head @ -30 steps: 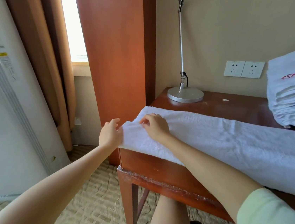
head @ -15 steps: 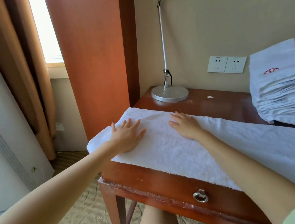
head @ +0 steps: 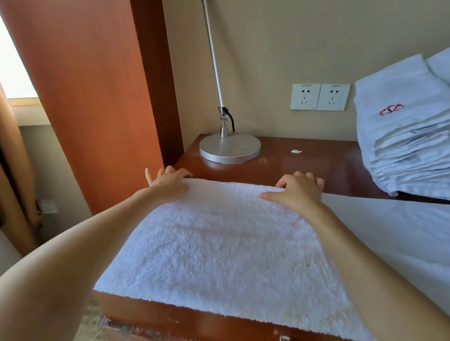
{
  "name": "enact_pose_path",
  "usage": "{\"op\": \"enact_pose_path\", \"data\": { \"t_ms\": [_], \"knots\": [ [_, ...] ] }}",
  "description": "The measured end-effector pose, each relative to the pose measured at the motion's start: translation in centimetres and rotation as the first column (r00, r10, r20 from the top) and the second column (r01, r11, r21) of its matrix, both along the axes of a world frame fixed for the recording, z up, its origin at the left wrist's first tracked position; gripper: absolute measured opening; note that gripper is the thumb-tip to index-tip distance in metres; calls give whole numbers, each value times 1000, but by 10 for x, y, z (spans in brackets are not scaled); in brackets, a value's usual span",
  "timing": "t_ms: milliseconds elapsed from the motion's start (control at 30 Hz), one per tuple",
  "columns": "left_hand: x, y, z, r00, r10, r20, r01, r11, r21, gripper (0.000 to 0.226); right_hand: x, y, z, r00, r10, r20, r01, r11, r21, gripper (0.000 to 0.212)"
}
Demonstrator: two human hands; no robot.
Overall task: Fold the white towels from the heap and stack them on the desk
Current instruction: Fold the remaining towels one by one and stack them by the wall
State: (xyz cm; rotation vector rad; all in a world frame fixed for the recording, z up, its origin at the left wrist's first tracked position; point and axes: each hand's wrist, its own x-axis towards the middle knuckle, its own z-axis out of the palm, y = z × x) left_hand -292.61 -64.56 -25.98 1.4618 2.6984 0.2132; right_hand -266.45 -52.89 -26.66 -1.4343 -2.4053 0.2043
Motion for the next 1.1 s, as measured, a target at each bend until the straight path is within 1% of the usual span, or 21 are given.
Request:
{"op": "enact_pose_path", "data": {
  "t_ms": [67,133,167,233,267,333,500,600,667,733,800,867,933,1033,1100],
  "knots": [
    [-1,1,6,998,-31,-60,30,999,-18,35,0,-2,1,1000,11,0,-11,1000,27,41],
    [-1,-3,10,988,-84,-127,77,995,-60,37,1,-4,3,995,60,-84,-54,996,66,29],
    [-2,-8,11,982,-115,-150,108,993,-54,35,3,-7,6,986,83,-144,-75,995,62,25],
    [-5,-21,15,964,-192,-186,204,978,50,20,7,-13,13,966,135,-223,-131,991,33,20],
    [-7,-30,18,953,-221,-207,249,961,120,12,9,-17,18,957,180,-228,-175,984,40,17],
    [-9,-49,28,937,-230,-264,287,936,203,13,12,-30,27,934,290,-207,-278,957,85,9],
    [-9,-101,47,864,-242,-441,378,890,253,21,11,-75,43,842,516,-155,-484,851,204,7],
    [-7,-137,53,807,-247,-537,440,857,267,21,20,-102,44,799,584,-145,-529,797,292,10],
    [-1,-161,54,766,-264,-586,491,829,268,25,29,-118,42,786,607,-121,-549,774,316,12],
    [6,-184,51,741,-326,-587,543,805,239,32,38,-129,35,766,636,-97,-582,749,316,14],
    [14,-204,44,738,-400,-542,549,824,140,34,46,-138,27,748,659,-80,-611,731,304,15],
    [21,-217,34,780,-430,-454,489,872,14,33,49,-144,22,745,665,-49,-631,727,270,16],
    [25,-224,28,825,-421,-376,426,902,-76,28,50,-149,20,743,669,-2,-655,728,201,18],
    [25,-229,27,839,-424,-341,425,902,-76,19,50,-150,21,742,670,0,-667,739,100,18],
    [23,-231,25,837,-445,-318,432,894,-117,16,51,-149,20,740,673,-20,-672,740,37,15]
  ]
}}
